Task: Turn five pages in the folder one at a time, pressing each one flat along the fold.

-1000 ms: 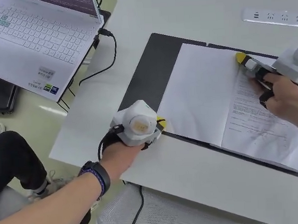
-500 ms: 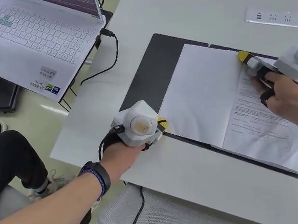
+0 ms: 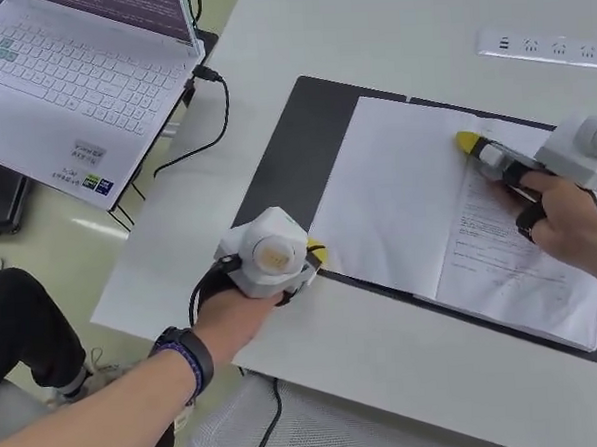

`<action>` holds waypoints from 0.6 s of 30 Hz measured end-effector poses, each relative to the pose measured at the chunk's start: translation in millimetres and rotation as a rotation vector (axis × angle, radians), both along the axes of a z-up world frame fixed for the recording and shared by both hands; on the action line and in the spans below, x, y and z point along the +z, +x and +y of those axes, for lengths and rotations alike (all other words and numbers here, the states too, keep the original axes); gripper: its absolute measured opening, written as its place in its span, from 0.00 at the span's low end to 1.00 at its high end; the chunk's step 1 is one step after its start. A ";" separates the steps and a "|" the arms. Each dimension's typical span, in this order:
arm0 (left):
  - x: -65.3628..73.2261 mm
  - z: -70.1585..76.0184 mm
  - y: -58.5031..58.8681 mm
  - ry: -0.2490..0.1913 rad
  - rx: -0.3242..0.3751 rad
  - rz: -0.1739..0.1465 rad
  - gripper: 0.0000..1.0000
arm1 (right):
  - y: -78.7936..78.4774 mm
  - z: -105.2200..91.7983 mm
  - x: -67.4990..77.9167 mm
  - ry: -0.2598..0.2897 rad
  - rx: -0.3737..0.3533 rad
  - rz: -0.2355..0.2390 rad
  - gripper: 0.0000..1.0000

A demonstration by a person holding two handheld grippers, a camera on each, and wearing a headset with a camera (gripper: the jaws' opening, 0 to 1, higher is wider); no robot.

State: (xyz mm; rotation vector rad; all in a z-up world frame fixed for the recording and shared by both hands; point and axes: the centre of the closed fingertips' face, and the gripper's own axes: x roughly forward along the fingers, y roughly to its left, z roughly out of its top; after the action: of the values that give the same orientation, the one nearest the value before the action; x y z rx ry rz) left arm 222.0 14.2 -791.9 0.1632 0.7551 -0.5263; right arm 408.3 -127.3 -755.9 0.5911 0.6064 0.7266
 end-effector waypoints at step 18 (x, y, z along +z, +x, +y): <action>1.4 -1.2 -1.5 -0.002 -0.011 -0.004 0.00 | -39.8 2.0 -6.0 -0.047 0.132 -0.044 0.00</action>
State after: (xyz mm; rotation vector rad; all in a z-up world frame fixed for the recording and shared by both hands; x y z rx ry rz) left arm 220.5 13.0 -790.5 0.1671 0.7501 -0.5372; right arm 368.5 -125.3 -761.9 0.4931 0.6240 0.8451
